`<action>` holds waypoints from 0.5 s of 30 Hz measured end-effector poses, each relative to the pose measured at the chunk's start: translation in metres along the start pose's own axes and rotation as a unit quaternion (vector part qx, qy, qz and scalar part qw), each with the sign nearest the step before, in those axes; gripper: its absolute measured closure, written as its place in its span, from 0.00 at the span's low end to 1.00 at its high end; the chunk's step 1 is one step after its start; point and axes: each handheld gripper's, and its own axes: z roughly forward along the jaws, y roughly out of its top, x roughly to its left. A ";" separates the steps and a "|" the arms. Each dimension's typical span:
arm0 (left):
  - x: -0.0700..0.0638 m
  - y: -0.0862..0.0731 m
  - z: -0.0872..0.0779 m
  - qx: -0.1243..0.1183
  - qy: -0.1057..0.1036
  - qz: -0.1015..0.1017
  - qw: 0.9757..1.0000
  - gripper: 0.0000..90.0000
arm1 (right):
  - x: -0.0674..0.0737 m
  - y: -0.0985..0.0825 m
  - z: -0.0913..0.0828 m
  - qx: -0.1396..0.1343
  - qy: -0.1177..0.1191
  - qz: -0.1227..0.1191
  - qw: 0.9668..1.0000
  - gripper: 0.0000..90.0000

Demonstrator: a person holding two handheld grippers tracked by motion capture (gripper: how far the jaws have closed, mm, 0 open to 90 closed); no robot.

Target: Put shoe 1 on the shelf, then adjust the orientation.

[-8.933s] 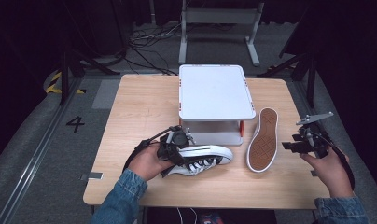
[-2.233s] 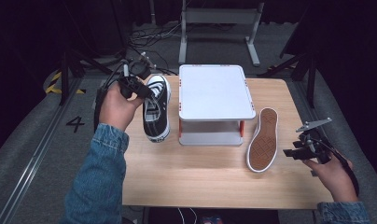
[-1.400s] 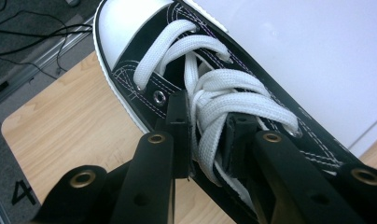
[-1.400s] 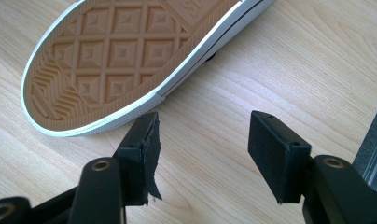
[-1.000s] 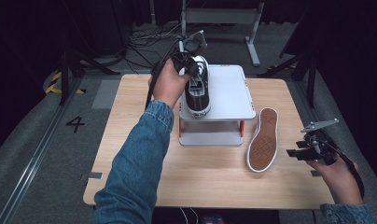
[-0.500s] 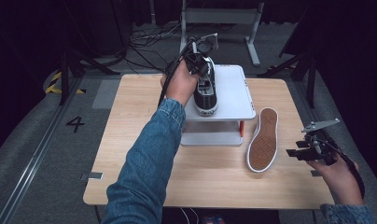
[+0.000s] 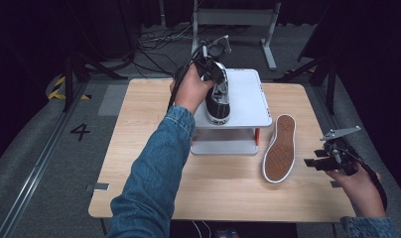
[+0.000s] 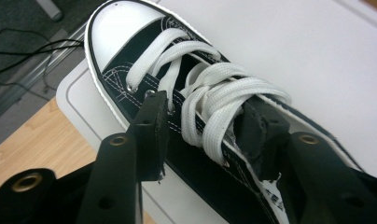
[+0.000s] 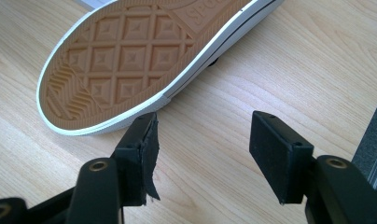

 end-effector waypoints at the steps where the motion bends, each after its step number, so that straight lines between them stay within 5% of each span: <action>1: 0.000 -0.001 -0.003 -0.001 -0.005 0.001 1.000 0.59 | 0.000 0.000 0.000 0.000 0.000 0.001 1.000 0.47; 5: -0.002 -0.013 -0.025 -0.026 -0.035 0.020 0.999 0.54 | 0.000 0.002 0.002 0.002 0.002 -0.002 1.000 0.47; 10: -0.009 -0.038 -0.056 -0.043 -0.078 0.078 0.993 0.51 | 0.001 0.003 0.004 0.002 0.006 -0.002 1.000 0.47; 15: -0.016 -0.070 -0.076 -0.067 -0.095 0.105 0.988 0.49 | 0.001 0.007 0.005 -0.003 0.011 -0.003 1.000 0.49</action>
